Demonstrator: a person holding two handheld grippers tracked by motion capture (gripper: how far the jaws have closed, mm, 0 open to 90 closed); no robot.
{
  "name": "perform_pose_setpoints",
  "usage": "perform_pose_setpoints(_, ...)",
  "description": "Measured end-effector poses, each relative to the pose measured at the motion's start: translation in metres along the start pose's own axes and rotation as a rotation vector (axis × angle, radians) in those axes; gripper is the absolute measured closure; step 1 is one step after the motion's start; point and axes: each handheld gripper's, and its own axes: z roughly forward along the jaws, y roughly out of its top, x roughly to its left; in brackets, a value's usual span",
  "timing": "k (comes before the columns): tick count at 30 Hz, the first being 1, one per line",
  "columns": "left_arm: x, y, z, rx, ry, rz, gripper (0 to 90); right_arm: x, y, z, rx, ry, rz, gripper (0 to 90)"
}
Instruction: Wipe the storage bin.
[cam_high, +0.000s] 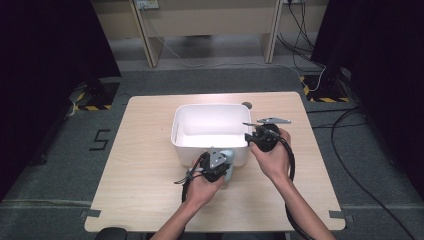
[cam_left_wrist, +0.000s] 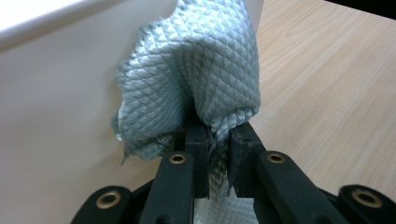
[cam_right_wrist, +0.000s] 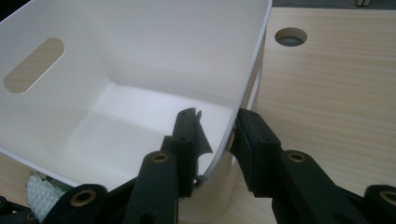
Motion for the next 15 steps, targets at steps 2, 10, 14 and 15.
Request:
perform_pose_setpoints(2, -0.0003, -0.0007, 0.0007, -0.001, -0.001, -0.003, 80.5, 0.0000, 0.0000, 0.0000, 0.000, 0.000, 0.000, 69.9)
perform_pose_setpoints(10, -0.0003, -0.0041, 0.0038, 0.012, 0.001, 0.002, 80.5, 0.0001, 0.0000, 0.0000, 0.000, 0.000, -0.003, 69.9)
perform_pose_setpoints(14, -0.0004, -0.0047, 0.0048, 0.017, 0.001, 0.004, 80.5, 0.0001, 0.0001, 0.0001, 0.000, 0.000, -0.002, 69.9)
perform_pose_setpoints(15, -0.0004, -0.0051, 0.0054, 0.018, 0.001, 0.005, 80.5, -0.0001, 0.0002, 0.0002, 0.000, 0.001, -0.004, 69.9)
